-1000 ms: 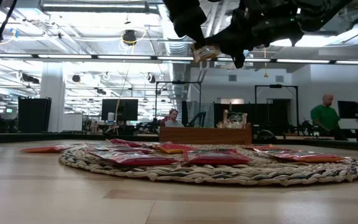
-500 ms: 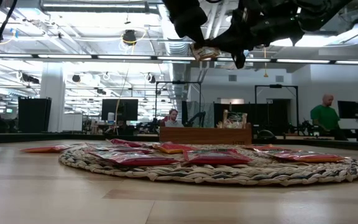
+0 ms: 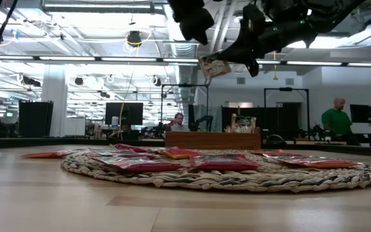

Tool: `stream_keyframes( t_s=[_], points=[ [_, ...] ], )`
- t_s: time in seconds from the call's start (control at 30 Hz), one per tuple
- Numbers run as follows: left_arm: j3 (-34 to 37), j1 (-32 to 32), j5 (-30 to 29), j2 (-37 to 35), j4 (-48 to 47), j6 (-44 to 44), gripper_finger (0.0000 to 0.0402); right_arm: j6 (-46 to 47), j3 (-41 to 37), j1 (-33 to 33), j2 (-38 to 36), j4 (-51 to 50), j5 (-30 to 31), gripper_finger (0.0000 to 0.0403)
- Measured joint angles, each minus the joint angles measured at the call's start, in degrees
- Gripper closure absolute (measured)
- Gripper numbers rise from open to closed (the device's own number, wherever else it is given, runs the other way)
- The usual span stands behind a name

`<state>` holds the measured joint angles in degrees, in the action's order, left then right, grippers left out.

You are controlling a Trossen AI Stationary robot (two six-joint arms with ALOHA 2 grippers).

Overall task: Pick & Place Tea
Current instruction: Put the brown tea bag into the right slot of the wooden organizer

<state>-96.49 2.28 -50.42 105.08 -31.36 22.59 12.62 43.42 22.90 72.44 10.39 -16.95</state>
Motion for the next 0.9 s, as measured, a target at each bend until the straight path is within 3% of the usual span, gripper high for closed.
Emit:
stream_keyframes(
  t_s=[0.13,0.23,0.3,0.43,0.5,0.7,0.9],
  points=[
    [0.0,0.3,-5.9,0.0,-3.2,-3.6,0.0311,-1.1,0.0,0.3,0.0,-3.6,4.0,0.0403],
    [0.0,0.5,-7.6,-0.3,-13.9,-12.2,0.0290,-1.1,0.0,2.2,0.0,-5.9,5.0,0.0403],
    [0.0,0.5,-3.1,-0.4,-22.6,-21.5,0.0280,-1.1,0.0,4.0,0.0,-7.0,5.0,0.0403],
    [1.0,0.2,12.1,-0.5,-34.8,-37.8,0.0275,-2.0,0.0,7.8,-0.1,-7.5,3.7,0.0403],
    [3.5,0.2,15.2,-0.7,-35.8,-42.0,0.0278,-2.0,0.0,9.4,-0.1,-7.6,2.0,0.0403],
    [12.7,1.3,15.7,-2.6,-34.5,-50.1,0.0284,-1.9,-2.2,11.5,-0.2,-7.3,1.2,0.0403],
    [19.9,3.3,16.3,-3.7,-32.7,-55.1,0.0284,3.1,-10.5,11.8,-0.8,3.0,1.4,0.0403]
  ],
)
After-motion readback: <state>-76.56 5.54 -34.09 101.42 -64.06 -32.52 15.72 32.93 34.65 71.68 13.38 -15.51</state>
